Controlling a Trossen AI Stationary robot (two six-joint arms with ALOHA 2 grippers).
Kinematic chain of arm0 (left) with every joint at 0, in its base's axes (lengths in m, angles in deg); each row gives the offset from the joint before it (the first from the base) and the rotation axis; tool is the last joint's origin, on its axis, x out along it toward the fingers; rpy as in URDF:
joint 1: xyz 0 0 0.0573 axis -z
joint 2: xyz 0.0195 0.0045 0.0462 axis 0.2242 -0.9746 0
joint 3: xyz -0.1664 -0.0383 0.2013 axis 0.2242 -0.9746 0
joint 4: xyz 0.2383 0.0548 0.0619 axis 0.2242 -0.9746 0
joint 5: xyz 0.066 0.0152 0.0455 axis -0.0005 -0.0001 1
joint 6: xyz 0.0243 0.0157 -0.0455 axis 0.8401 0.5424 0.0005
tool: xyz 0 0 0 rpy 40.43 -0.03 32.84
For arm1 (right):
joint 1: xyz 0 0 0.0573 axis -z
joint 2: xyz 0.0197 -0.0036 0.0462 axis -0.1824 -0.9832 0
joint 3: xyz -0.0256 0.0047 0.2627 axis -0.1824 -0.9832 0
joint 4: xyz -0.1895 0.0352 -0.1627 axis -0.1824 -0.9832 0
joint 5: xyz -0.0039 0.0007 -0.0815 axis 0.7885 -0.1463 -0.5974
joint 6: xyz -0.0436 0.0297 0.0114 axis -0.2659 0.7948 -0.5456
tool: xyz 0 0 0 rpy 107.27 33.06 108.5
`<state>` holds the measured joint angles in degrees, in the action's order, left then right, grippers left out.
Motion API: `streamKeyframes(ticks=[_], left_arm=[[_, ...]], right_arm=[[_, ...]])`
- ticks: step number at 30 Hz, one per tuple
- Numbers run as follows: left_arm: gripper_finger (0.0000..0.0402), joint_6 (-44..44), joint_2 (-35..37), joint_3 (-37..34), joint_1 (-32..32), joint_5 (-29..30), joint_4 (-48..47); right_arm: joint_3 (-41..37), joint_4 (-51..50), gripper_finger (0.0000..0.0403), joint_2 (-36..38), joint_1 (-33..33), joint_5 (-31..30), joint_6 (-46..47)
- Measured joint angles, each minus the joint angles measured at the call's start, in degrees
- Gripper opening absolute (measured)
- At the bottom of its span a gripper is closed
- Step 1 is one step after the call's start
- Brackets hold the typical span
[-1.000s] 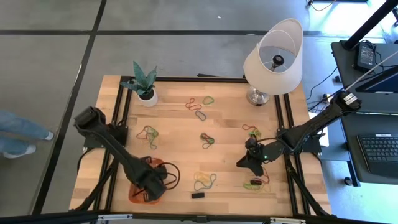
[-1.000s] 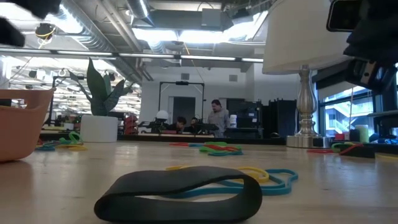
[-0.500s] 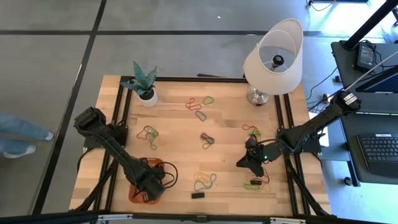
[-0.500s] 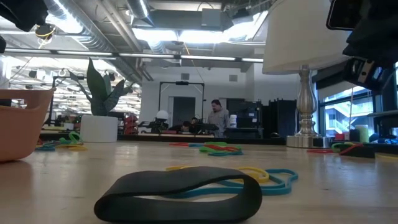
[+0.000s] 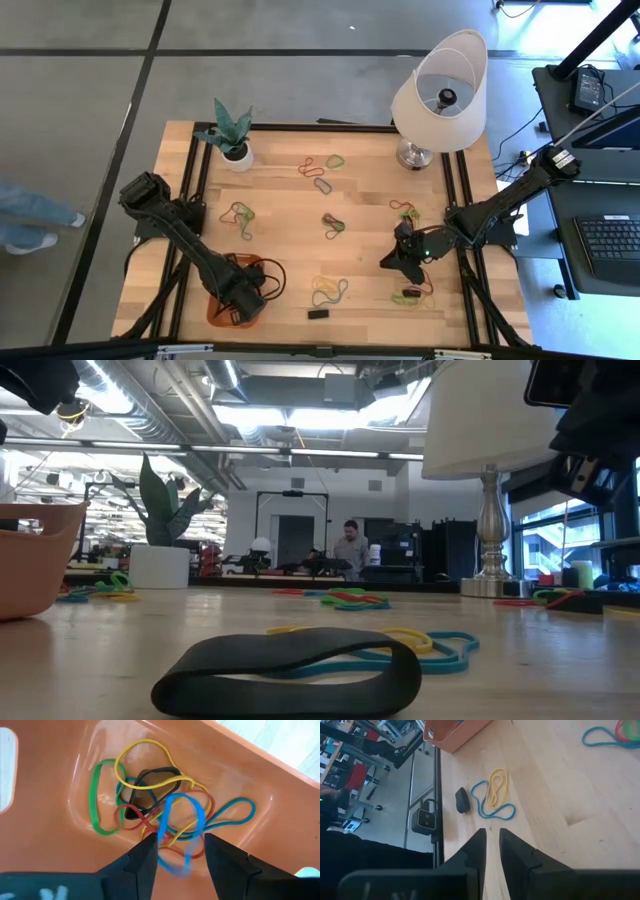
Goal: Pick and place rubber bands into bin
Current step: Put the blue rubber band into the orange bin, then put the red rubber band into the orange bin
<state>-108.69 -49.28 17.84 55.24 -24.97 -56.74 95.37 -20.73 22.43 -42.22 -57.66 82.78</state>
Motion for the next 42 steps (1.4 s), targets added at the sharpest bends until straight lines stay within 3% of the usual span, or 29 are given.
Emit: streamKeyframes(ticks=[8, 13, 17, 24, 29, 32, 36, 42], left_arm=[[0.0186, -0.02, 0.00, 0.00, -0.18, 0.60, -1.48], [0.0181, -2.28, 0.00, 0.68, -1.86, 0.00, -1.97], [0.0165, 1.18, 0.00, 3.68, -3.90, 1.28, -5.55], [0.0105, 14.30, 1.98, 12.54, -9.63, 7.81, -19.26], [0.0016, 26.54, 9.11, 13.20, -15.50, 17.36, -20.85], [0.0003, 34.12, 13.36, 12.97, -20.17, 22.89, -20.58], [0.0002, 42.82, 18.65, 8.08, -29.20, 22.32, -17.96], [0.0002, 55.37, 27.76, -9.74, -44.96, 8.89, -0.25]], right_arm=[[0.00, -0.04, 0.0057, 0.00, 1.37, -0.06, -1.08], [0.00, -0.05, 0.0057, 0.00, 1.88, -0.09, -1.08], [0.00, -0.07, 0.0057, 0.00, 1.87, -0.08, -0.62], [0.02, 0.02, 0.0052, 0.00, 2.97, -2.59, -2.19], [0.02, 0.00, 0.0029, -0.01, 4.44, -2.58, -2.20], [0.02, -0.01, 0.0014, -0.02, 5.25, -2.58, -2.21], [0.02, -0.05, 0.0004, -0.02, 6.06, -2.54, -2.21], [0.02, -1.50, 0.0012, 0.00, 7.64, -2.49, -0.82]])
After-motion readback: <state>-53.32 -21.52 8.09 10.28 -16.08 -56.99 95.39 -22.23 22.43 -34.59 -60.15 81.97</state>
